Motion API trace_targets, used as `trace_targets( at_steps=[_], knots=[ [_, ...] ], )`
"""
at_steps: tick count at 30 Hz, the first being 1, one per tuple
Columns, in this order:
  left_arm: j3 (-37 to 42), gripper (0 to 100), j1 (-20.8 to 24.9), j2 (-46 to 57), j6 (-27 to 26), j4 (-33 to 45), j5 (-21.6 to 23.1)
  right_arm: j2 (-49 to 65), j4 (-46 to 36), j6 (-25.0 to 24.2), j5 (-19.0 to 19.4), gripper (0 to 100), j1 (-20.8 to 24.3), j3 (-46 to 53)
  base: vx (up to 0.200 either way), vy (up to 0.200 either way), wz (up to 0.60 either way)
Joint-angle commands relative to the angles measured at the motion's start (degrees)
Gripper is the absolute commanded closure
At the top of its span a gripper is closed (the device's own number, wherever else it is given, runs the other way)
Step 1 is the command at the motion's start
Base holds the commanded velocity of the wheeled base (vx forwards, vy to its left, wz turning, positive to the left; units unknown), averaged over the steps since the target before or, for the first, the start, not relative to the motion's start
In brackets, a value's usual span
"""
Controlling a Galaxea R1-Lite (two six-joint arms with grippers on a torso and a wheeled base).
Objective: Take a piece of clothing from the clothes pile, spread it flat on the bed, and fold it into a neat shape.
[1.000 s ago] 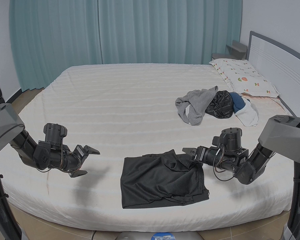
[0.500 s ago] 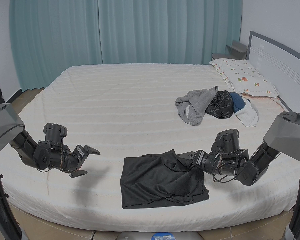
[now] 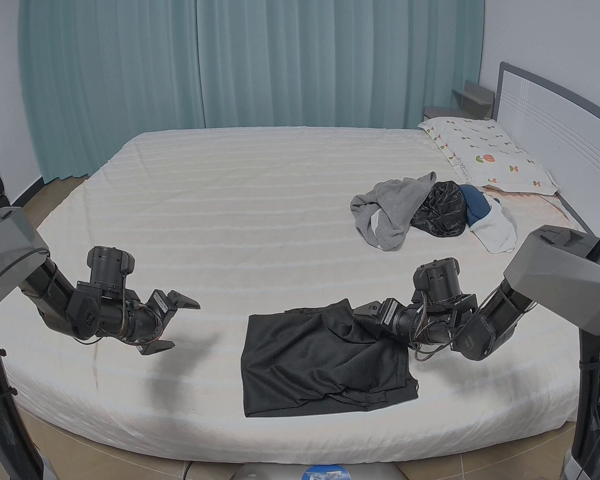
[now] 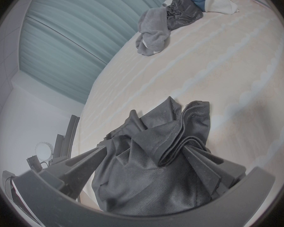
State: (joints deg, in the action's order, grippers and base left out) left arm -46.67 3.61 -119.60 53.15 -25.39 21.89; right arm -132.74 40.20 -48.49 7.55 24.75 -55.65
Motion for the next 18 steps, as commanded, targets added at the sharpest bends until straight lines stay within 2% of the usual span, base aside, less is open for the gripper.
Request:
trace_targets(
  at_steps=[1, 5, 13, 18],
  knots=[
    [0.0, 0, 0.0, -0.1, 0.0, 0.0, 0.0, -1.4, 0.0, -0.1, -0.1, 100, -0.3, -0.8, 0.000, 0.000, 0.00],
    [0.0, 0, 0.0, -0.1, 0.0, 0.0, 0.0, -1.6, -0.1, -1.2, -1.3, 100, -1.1, -2.2, 0.000, 0.000, 0.00],
    [0.0, 0, 0.0, -0.1, 0.0, 0.0, 0.0, -1.5, -1.4, -2.4, -1.3, 100, -3.9, -4.6, 0.000, 0.000, 0.00],
    [0.0, 0, 0.0, -0.1, -0.1, 0.0, 0.0, -2.1, -2.2, -6.5, -1.3, 100, -6.2, -7.5, 0.000, 0.000, 0.00]
  ],
)
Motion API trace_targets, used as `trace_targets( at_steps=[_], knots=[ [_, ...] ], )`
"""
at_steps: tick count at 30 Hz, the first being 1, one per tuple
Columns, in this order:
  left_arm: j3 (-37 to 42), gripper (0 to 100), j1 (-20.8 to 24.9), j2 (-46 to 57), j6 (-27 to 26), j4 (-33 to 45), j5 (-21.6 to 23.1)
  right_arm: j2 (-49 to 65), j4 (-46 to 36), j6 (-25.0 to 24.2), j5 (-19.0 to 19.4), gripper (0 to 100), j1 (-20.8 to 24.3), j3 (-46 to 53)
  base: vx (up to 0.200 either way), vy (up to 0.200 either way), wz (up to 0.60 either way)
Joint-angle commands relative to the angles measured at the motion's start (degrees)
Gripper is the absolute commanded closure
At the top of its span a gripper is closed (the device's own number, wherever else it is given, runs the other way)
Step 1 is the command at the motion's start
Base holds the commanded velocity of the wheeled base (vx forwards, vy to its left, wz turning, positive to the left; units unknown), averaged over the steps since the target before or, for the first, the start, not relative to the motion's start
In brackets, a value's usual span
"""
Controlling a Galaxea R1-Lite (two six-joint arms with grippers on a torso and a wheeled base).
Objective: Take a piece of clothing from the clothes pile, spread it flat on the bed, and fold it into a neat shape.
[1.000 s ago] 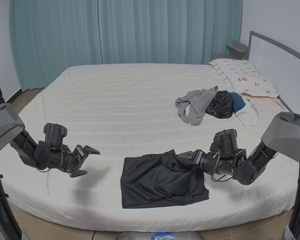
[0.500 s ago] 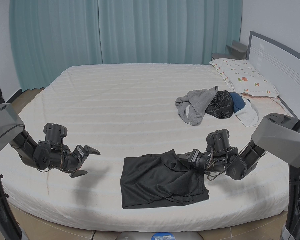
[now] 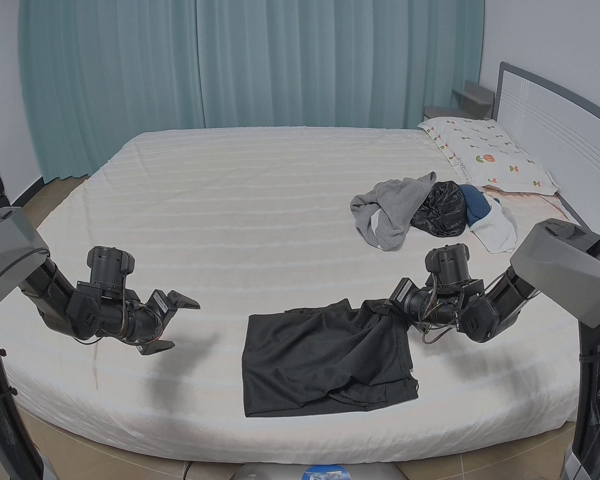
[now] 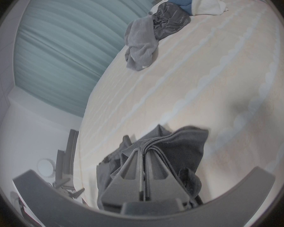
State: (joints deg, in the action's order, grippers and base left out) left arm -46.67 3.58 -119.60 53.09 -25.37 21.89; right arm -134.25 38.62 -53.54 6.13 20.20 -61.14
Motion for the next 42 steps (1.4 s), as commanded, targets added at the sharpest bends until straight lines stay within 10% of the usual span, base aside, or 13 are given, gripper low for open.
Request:
trace_targets(
  at_steps=[1, 11, 12, 19, 28, 42],
  knots=[
    [-0.1, 0, 0.0, -0.1, 0.0, 0.0, 0.0, -0.8, -1.2, -1.8, 0.1, 100, -2.0, -2.4, 0.000, 0.000, 0.00],
    [0.0, 0, 0.0, -0.1, 0.0, 0.0, 0.0, -1.4, -2.6, -2.1, 0.5, 100, -2.5, -3.0, 0.000, 0.000, 0.00],
    [0.0, 0, 0.0, -0.1, 0.0, 0.0, 0.0, -1.4, -2.6, -2.1, 0.6, 0, -2.5, -2.9, 0.000, 0.000, 0.00],
    [0.0, 0, 0.0, -0.1, 0.0, 0.0, 0.0, 2.6, -1.9, -1.9, 1.5, 0, -3.1, 1.5, 0.000, 0.000, 0.00],
    [-0.1, 0, 0.0, -0.1, 0.1, 0.0, 0.0, 12.0, 3.1, 7.0, 13.8, 0, -5.4, 19.2, 0.000, 0.000, 0.00],
    [-0.1, 0, 0.0, -0.2, 0.0, 0.0, 0.0, 5.4, 7.7, 13.7, 15.5, 0, -4.8, 21.7, 0.000, 0.000, 0.00]
  ],
)
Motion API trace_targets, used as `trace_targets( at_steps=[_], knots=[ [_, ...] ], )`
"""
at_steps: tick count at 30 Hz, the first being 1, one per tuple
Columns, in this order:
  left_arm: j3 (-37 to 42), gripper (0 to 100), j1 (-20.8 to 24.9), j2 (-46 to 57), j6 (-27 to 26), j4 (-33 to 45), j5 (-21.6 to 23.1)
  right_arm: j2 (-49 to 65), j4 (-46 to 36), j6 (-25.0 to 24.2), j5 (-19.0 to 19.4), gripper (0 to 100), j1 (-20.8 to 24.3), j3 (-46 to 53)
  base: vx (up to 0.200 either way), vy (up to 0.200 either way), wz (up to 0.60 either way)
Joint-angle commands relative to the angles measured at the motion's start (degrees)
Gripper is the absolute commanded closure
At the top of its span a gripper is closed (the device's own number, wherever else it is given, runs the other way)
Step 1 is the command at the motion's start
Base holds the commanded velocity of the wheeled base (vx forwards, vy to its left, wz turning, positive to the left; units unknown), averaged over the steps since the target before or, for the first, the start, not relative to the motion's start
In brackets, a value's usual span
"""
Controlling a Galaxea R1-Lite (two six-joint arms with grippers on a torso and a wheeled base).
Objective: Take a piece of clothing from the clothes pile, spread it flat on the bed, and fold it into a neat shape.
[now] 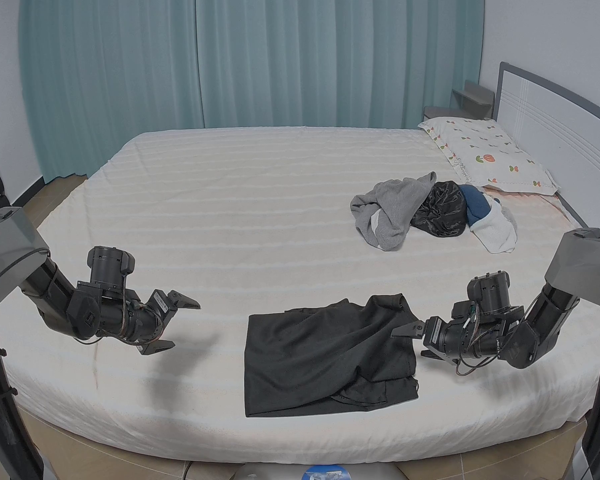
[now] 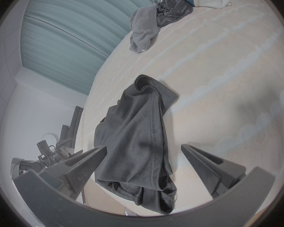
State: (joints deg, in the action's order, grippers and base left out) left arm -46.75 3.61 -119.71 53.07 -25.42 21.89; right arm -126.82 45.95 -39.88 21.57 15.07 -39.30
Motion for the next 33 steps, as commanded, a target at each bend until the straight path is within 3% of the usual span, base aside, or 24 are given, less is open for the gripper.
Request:
trace_targets(
  at_steps=[1, 2, 3, 22, 29, 33],
  knots=[
    [0.0, 0, 0.0, -0.1, 0.0, -0.1, 0.0, -2.3, 0.8, 0.2, 0.1, 0, 0.7, -0.2, 0.000, 0.000, 0.00],
    [0.0, 0, 0.0, -0.1, 0.0, -0.1, 0.0, -2.6, 1.2, 0.3, 0.1, 0, 0.9, -0.2, 0.000, 0.000, 0.00],
    [0.0, 0, 0.0, -0.1, 0.0, 0.0, 0.0, -2.9, 1.3, 0.4, 0.0, 100, 1.0, -0.1, 0.000, 0.000, 0.00],
    [0.0, 0, -0.1, -0.1, 0.1, 0.0, 0.0, 8.6, -2.4, 1.8, 0.1, 100, 0.4, 6.3, 0.000, 0.000, 0.00],
    [-0.1, 0, -0.1, -0.1, 0.2, 0.0, 0.0, 10.1, -6.9, 9.1, 1.6, 100, -0.9, 8.5, 0.000, 0.000, 0.00],
    [-0.1, 0, 0.0, -0.1, 0.2, 0.0, 0.0, 10.1, -7.1, 9.9, 1.6, 100, -1.2, 8.7, 0.000, 0.000, 0.00]
  ],
)
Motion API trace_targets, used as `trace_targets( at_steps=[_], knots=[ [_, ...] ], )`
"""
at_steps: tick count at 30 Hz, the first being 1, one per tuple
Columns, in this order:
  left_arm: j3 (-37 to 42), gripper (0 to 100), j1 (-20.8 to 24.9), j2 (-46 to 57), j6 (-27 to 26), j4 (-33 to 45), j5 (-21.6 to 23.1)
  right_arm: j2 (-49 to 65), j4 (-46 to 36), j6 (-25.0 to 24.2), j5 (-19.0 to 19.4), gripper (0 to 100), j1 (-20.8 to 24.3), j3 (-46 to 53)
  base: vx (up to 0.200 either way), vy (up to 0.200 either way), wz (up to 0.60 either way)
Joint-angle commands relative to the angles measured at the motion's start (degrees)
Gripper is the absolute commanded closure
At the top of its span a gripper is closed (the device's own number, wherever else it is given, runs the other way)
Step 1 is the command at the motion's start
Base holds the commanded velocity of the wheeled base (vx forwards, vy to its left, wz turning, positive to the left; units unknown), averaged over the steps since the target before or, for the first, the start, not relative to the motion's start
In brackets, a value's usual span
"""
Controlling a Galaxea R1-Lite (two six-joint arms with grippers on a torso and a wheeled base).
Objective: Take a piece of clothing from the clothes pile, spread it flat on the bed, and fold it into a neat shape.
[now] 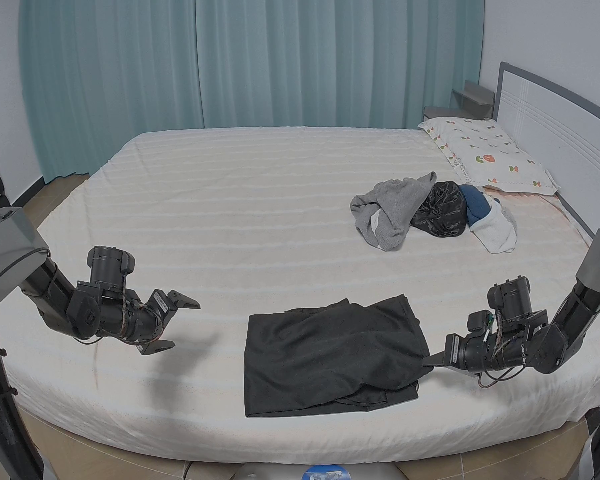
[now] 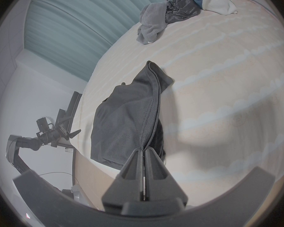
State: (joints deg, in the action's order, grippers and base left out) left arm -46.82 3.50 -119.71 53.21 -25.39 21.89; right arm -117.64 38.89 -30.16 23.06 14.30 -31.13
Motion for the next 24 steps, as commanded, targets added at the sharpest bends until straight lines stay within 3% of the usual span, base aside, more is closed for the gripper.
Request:
trace_targets(
  at_steps=[1, 8, 9, 18, 21, 24],
  knots=[
    [0.0, 0, 0.0, -0.1, 0.0, -0.1, 0.0, 1.1, -0.4, 0.3, 0.1, 100, -0.8, 0.5, 0.000, 0.000, 0.00],
    [0.0, 0, 0.0, -0.1, 0.0, 0.0, 0.0, 1.1, -7.1, 6.0, 0.4, 100, -1.6, 0.1, 0.000, 0.000, 0.00],
    [0.0, 0, 0.0, -0.1, 0.0, 0.0, 0.0, 0.8, -7.2, 6.3, 0.5, 0, -2.0, 0.0, 0.000, 0.000, 0.00],
    [0.0, 0, 0.0, -0.1, 0.0, 0.0, 0.0, -1.6, -6.5, 6.6, 0.7, 0, -4.1, -1.8, 0.000, 0.000, 0.00],
    [0.0, 0, 0.0, -0.1, 0.0, -0.1, 0.0, -1.9, -6.3, 4.8, 0.8, 0, -4.1, -4.9, 0.000, 0.000, 0.00],
    [-0.3, 0, 0.1, -0.2, 0.1, 0.0, 0.0, -5.1, -6.2, -2.0, 0.6, 0, -3.9, -11.6, 0.000, 0.000, 0.00]
  ],
)
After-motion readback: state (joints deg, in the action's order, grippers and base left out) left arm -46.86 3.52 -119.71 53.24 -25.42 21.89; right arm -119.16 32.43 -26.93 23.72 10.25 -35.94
